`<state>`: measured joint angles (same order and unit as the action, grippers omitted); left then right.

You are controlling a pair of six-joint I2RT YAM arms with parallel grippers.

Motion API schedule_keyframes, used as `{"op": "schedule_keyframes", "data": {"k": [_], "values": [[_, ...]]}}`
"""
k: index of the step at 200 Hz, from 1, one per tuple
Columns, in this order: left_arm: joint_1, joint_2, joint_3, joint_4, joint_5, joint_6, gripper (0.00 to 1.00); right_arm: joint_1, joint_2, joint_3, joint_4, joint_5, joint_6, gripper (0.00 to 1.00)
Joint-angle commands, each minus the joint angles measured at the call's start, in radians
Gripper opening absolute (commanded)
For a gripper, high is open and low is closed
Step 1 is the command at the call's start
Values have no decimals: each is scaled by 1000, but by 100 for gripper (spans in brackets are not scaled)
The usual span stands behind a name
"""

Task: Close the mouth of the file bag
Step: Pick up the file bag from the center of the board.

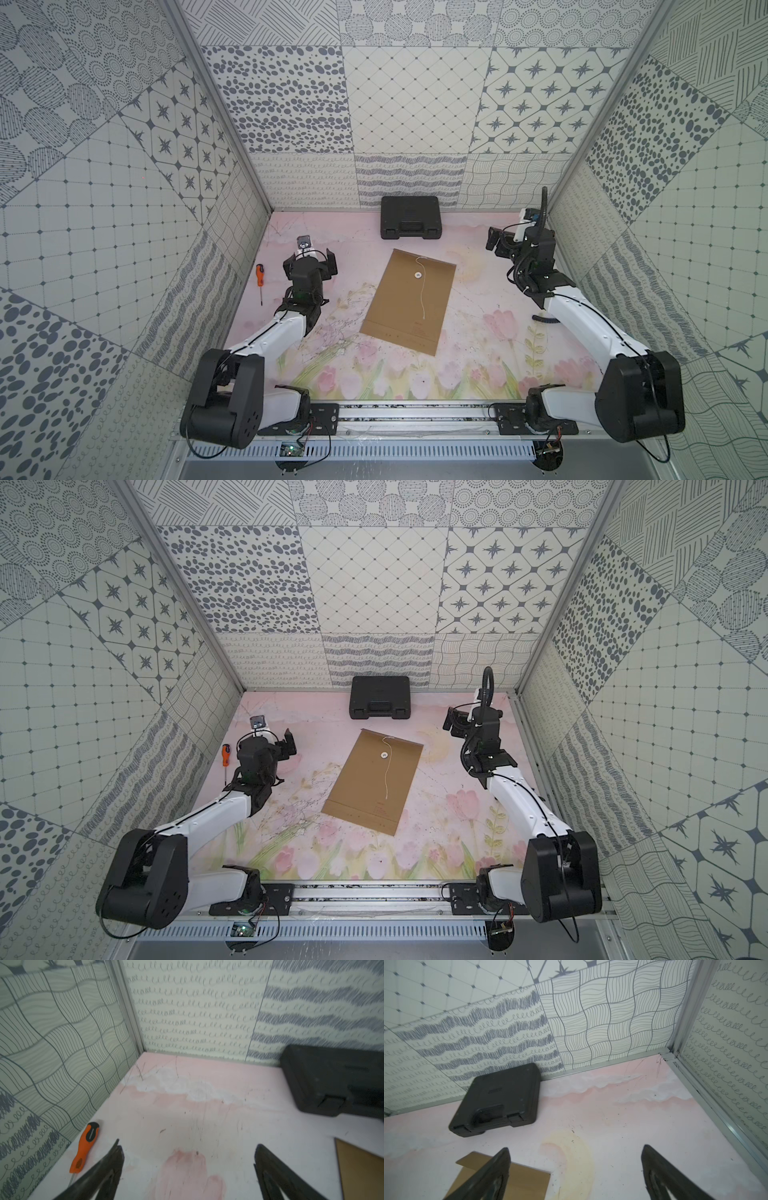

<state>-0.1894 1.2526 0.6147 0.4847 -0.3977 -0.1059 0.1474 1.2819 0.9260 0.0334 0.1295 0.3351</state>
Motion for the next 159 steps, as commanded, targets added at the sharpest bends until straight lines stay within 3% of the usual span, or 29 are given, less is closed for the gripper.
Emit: {"op": "schedule_keyframes", "data": {"k": [1,7,19,40,64,112,159], "values": [[-30,-101,173,-529,-79,-324,98,-44,-18,-49,-173,-194,328,99],[-29,-110,181,-536,-31,-352,98,-78,-20,-90,-78,-324,375,99],[-24,-131,176,-545,55,-476,98,-108,-3,-111,16,-458,475,92],[31,-142,111,-396,328,-571,98,-69,56,-20,-107,-470,552,81],[25,-83,164,-435,453,-603,94,-14,121,-9,-115,-496,721,79],[-118,41,233,-478,517,-570,92,61,227,-80,113,-398,1140,77],[-256,136,266,-455,507,-558,91,164,332,-90,196,-314,1351,70]]}}
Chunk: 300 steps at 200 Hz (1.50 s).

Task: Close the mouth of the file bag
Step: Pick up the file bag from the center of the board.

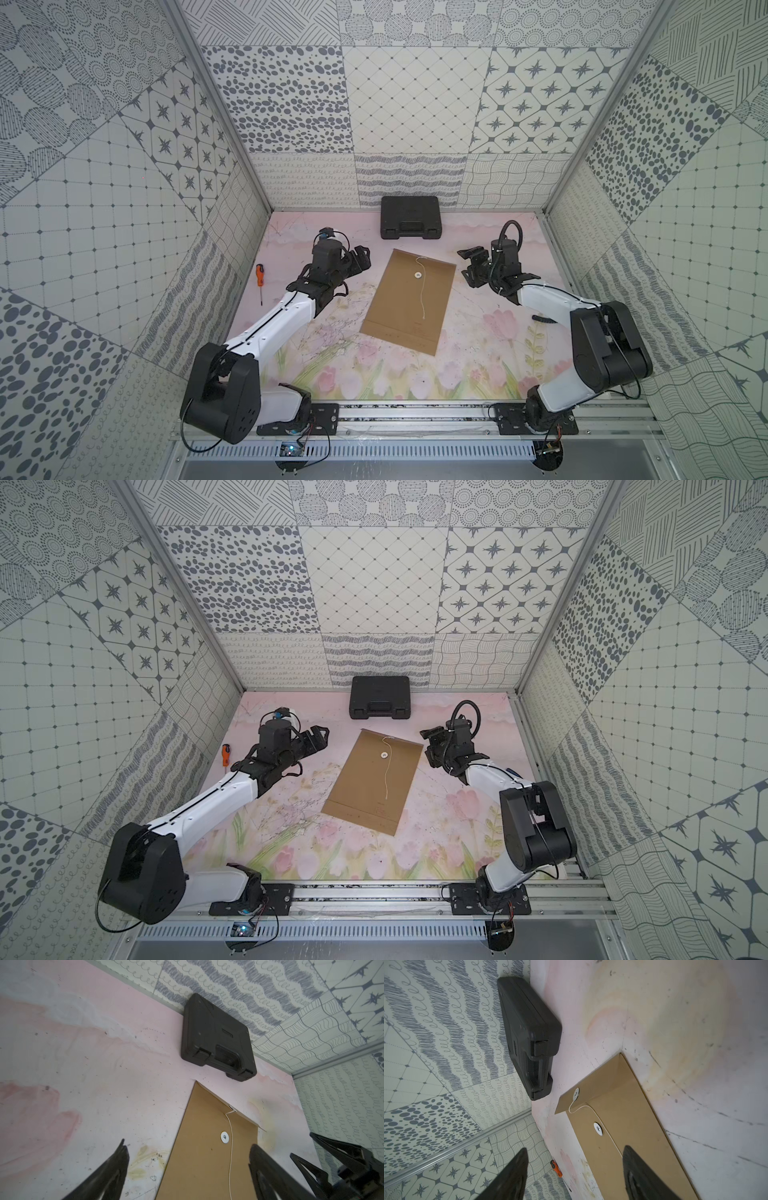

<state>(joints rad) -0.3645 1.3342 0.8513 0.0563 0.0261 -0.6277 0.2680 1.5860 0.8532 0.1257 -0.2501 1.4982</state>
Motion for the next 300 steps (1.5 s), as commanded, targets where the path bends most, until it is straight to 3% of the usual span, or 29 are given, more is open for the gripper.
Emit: {"op": "schedule_keyframes", "data": {"k": [1,38,147,174,198,228,256,300], "values": [[-83,56,29,-25,83,-35,91,44,31,-18,105,67,192,70],[-127,92,56,-13,96,-36,90,56,121,-18,164,106,276,65],[-139,82,53,-9,116,-29,89,53,297,80,195,170,318,51],[-138,82,54,-4,121,-41,88,54,325,97,178,184,313,44],[-136,79,65,-20,115,-42,85,54,352,88,217,178,319,31],[-100,64,99,-85,105,-18,84,57,317,57,258,184,219,11],[-22,52,90,-71,169,-52,84,57,262,10,310,191,56,1],[85,115,79,-2,347,-142,87,62,220,-77,530,115,-155,0]]}}
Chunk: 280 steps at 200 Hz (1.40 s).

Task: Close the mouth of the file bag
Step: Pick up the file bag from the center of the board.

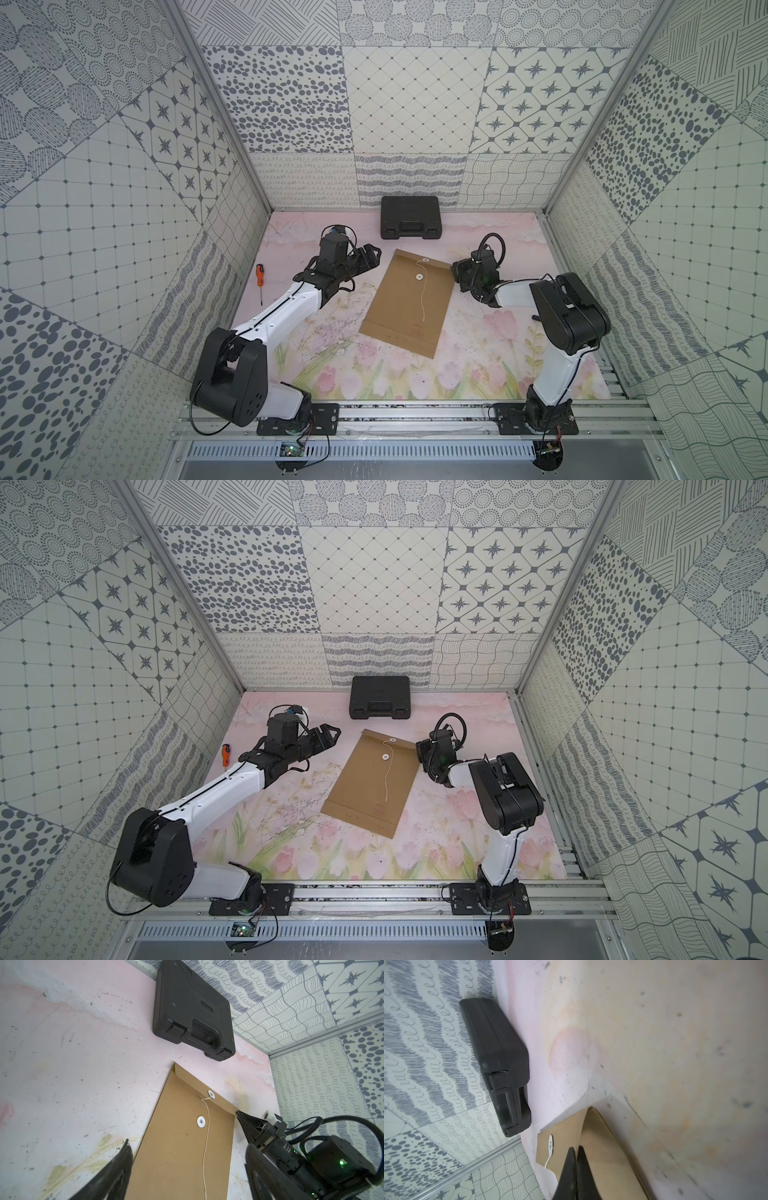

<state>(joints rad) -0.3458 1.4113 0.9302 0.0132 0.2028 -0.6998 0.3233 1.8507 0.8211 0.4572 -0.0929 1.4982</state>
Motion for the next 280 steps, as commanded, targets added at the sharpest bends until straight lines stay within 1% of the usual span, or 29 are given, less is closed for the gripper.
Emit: {"op": "schedule_keyframes", "data": {"k": [1,21,36,61,93,115,129,145,165,181,193,227,251,265,270,280], "values": [[67,40,1,41,172,-70,87,6,-47,-46,203,-46,-160,0],[90,63,12,53,216,-78,89,18,-92,-42,225,-101,-257,0],[105,81,25,78,258,-79,91,42,-137,-37,218,-119,-338,0],[123,107,53,116,347,-73,93,79,-206,-38,223,-158,-446,0],[150,105,49,152,388,-49,95,98,-269,-62,270,-228,-495,0],[152,137,42,193,428,-60,91,106,-289,-78,286,-250,-507,0],[152,153,14,225,441,-52,89,108,-290,-83,302,-264,-502,0],[151,167,-26,293,464,-68,83,108,-290,-86,315,-273,-497,0],[147,194,-59,417,519,-131,71,110,-292,-83,319,-285,-495,0],[148,210,-76,507,551,-164,58,110,-292,-80,319,-289,-493,0],[147,221,-81,530,559,-163,50,110,-290,-77,320,-296,-491,0],[148,230,-98,629,598,-181,19,108,-294,-71,306,-310,-480,0],[149,187,-96,623,606,-159,9,97,-311,-70,279,-337,-484,0],[148,162,-96,613,602,-143,0,93,-314,-67,269,-352,-487,0],[147,156,-97,610,604,-138,0,93,-317,-62,267,-366,-489,0],[148,141,-94,607,610,-131,0,82,-322,-51,248,-412,-492,13]]}}
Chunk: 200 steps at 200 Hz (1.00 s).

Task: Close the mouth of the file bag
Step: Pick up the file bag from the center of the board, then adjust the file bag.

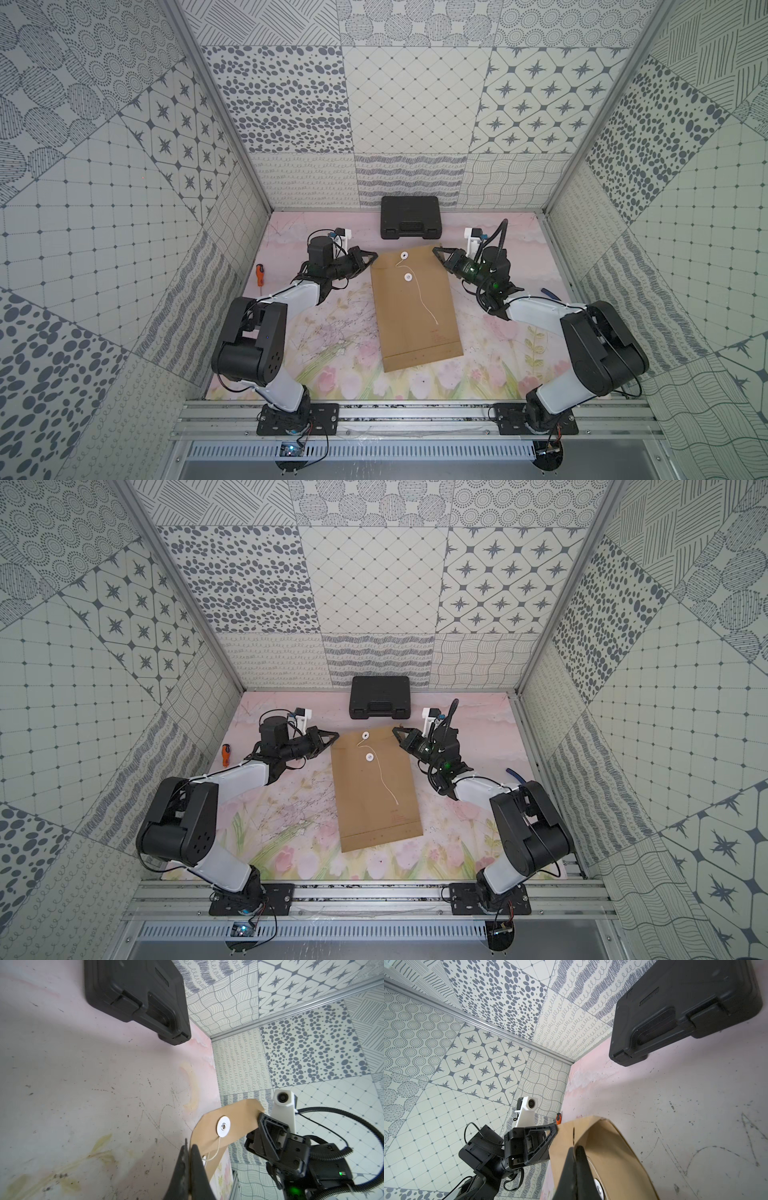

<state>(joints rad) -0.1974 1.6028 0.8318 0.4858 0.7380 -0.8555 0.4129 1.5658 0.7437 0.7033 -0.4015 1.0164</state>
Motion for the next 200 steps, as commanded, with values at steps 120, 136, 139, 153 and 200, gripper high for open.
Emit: {"op": "schedule_keyframes", "data": {"k": [120,136,139,153,200], "values": [[-9,-222,163,147,326,75,0,-195,-233,240,-659,-354,-567,95],[-19,-235,177,154,349,68,0,-199,-189,281,-653,-371,-581,95],[-21,-238,178,154,353,68,0,-202,-182,288,-646,-383,-578,95],[-30,-251,185,153,373,69,0,-204,-150,313,-611,-437,-562,94],[-43,-261,214,132,422,77,0,-204,-126,303,-403,-603,-461,90]]}}
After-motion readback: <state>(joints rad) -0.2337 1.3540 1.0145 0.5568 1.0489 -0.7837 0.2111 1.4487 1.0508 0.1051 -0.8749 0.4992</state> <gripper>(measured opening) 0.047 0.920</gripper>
